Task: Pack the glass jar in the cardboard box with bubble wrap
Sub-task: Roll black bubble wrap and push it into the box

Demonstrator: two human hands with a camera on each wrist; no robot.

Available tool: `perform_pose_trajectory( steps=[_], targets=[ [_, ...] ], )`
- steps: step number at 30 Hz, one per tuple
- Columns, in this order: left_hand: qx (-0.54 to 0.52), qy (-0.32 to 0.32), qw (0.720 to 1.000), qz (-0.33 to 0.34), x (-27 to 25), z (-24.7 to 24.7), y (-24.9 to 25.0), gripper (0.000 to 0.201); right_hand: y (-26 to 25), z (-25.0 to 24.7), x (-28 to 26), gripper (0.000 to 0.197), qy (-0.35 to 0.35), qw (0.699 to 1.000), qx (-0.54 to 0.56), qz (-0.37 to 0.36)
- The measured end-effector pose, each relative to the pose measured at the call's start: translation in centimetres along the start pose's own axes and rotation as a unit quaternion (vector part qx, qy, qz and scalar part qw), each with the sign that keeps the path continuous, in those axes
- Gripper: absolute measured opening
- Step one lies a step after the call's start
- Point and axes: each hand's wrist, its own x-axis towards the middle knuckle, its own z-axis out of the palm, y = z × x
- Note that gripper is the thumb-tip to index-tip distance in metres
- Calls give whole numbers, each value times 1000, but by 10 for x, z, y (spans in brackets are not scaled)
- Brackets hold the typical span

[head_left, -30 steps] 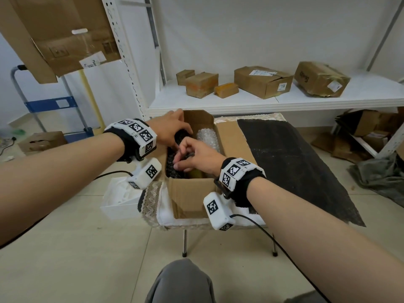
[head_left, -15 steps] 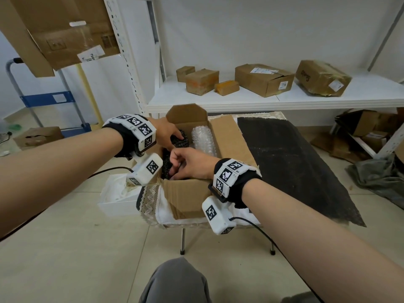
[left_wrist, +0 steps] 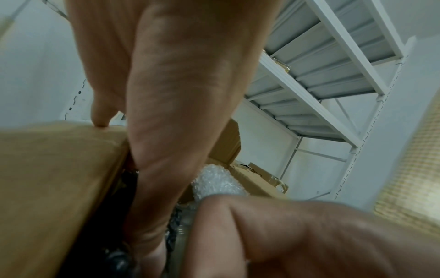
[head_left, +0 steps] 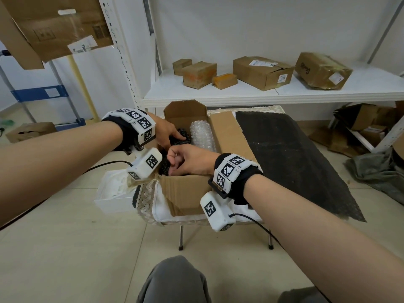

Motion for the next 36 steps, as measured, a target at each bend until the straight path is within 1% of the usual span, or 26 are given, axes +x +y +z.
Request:
perform_pose_trajectory(
  steps=[2, 3, 6, 10, 12, 14, 16, 18, 20, 22, 24, 26, 27, 29, 31, 36],
  targets=[
    [1, 6, 1000, -1, 0, 1, 1, 73, -2, -3, -3, 34, 1, 1000, 6, 16],
    [5, 9, 1000, -2, -1, 1, 3, 73, -5, -4, -4, 32, 2, 1000, -9, 27],
    [19, 17, 1000, -10, -2, 4, 4, 75, -13, -3, -3, 29, 8, 994, -94, 49],
    [32, 25, 999, -12, -3, 9, 4, 83, -15, 2, -1, 30, -22, 985, -143, 91],
    [34, 19, 999, -13, -1, 12, 4, 91, -20, 4, -2, 36, -49, 976, -175, 120],
    [32, 10, 999, -17, 1, 14, 4, 96, -22, 5, 0, 46, -67, 970, -184, 146],
    [28, 6, 999, -21, 1, 15, 4, 95, -22, 7, 2, 40, -69, 971, -161, 160],
    [23, 11, 999, -23, -1, 15, 3, 91, -20, 6, 4, 33, -46, 978, -126, 162],
    [13, 28, 999, -15, -4, 13, 2, 86, -18, 2, 3, 35, -13, 983, -96, 156],
    [2, 65, 998, 11, -9, 7, 0, 81, -19, -5, 2, 31, -4, 986, -63, 151],
    [-2, 111, 993, 40, -18, -2, 0, 71, -19, -10, 1, 27, 1, 987, 15, 158],
    [-9, 145, 988, 50, -26, -10, 1, 65, -20, -14, -2, 27, 39, 982, 85, 164],
    [-17, 154, 987, 51, -30, -14, 1, 63, -22, -17, -5, 25, 65, 980, 100, 161],
    [-27, 162, 985, 50, -37, -18, 2, 62, -27, -20, -12, 21, 116, 978, 97, 146],
    [-34, 171, 984, 43, -42, -21, 3, 60, -33, -25, -20, 21, 163, 974, 91, 131],
    [-65, 173, 982, 38, -55, -26, 15, 54, -46, -42, -44, 13, 247, 959, 91, 101]
  ],
)
